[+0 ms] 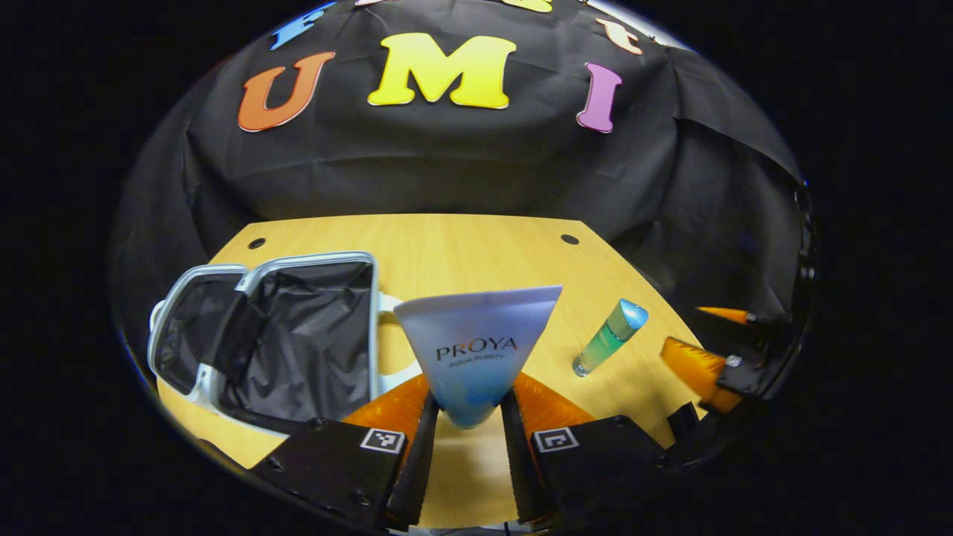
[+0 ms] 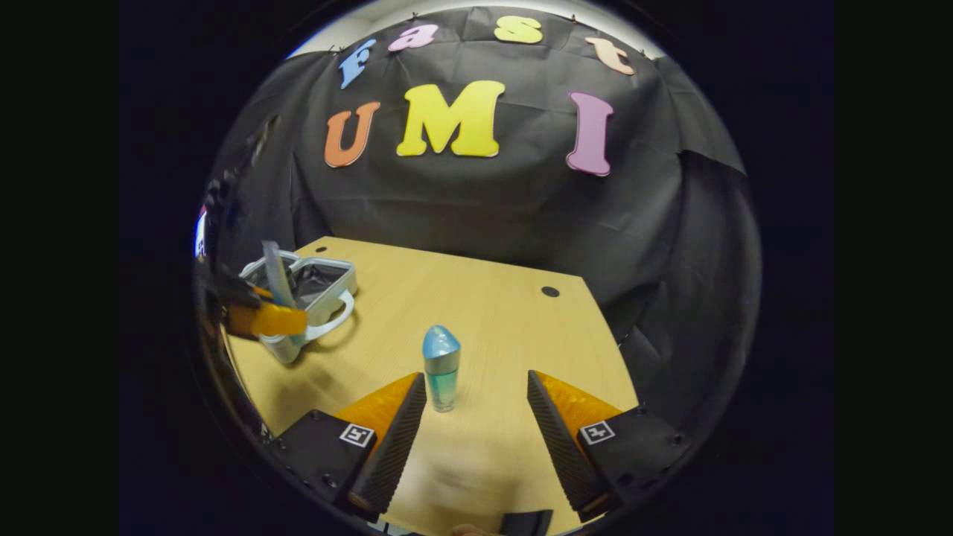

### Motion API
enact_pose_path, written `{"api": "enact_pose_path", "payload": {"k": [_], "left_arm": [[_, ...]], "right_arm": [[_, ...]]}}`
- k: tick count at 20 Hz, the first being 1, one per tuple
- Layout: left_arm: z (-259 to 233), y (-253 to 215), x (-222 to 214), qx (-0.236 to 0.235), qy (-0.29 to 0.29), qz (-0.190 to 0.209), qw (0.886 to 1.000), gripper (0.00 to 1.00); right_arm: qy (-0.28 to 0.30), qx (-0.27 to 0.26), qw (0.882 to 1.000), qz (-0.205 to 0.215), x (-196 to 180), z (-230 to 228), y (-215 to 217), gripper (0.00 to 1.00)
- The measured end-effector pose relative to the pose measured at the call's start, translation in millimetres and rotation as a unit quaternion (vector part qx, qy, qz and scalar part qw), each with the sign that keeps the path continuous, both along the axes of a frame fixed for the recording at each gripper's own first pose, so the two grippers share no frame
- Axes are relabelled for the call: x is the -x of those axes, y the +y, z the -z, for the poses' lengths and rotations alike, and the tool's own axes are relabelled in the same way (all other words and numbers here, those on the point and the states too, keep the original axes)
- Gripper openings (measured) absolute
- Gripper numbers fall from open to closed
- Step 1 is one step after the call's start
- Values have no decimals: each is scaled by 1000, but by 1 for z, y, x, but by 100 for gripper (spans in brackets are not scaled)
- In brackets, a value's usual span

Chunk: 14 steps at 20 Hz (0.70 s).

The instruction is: First open the suitcase, pack the skin care products into it, and then close the suitcase.

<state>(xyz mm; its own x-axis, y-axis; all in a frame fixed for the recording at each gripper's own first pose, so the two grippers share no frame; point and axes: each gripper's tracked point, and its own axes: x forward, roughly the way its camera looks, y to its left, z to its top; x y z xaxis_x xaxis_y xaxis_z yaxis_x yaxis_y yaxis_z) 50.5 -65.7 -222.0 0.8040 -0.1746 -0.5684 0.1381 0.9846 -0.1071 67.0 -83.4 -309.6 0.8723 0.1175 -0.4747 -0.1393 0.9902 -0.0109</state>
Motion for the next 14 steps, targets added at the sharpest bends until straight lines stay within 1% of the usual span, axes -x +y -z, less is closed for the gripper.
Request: {"api": "enact_pose_path", "payload": {"k": [3,5,6,9,10,11,12,13,14], "left_arm": [[-11,53,16,-11,23,-43,999,49],[-16,86,24,-11,33,-66,997,49],[-16,102,27,-13,37,-77,996,49],[-18,137,33,-25,40,-90,995,49],[-14,143,32,-24,44,-93,994,48],[-12,148,31,-23,50,-97,994,48],[-8,152,31,-22,57,-99,993,48],[-4,156,31,-19,66,-100,993,48],[1,160,29,-16,74,-98,992,48]], "right_arm": [[13,-16,1000,6,-16,33,21,81],[14,-17,1000,20,-28,47,25,77],[16,-20,999,27,-33,53,26,77],[30,-28,998,44,-43,69,28,71],[31,-31,998,46,-47,71,30,72],[33,-31,998,47,-49,73,32,61],[37,-31,998,50,-51,76,33,60],[42,-35,997,54,-51,79,36,54],[43,-38,997,59,-53,79,37,50]]}}
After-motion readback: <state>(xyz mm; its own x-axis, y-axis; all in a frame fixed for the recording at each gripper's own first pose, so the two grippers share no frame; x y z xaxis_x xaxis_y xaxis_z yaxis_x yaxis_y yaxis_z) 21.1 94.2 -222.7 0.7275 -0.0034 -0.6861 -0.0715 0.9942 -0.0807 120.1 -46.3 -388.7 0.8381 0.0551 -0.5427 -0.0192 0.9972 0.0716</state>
